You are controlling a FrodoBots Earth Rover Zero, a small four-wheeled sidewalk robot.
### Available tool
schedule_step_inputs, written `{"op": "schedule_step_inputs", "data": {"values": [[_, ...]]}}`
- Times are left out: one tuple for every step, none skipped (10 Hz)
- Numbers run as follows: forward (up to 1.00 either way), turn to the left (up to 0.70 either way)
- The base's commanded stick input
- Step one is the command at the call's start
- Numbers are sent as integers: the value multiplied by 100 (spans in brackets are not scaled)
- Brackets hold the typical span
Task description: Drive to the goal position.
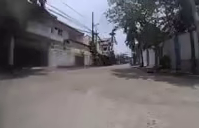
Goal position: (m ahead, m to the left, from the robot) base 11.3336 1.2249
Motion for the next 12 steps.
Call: {"op": "schedule_step_inputs", "data": {"values": [[100, 0], [100, 0], [100, 0], [100, 0], [100, -1], [100, -2], [100, -1], [100, -1], [100, -2], [100, -2], [100, -2], [100, -2]]}}
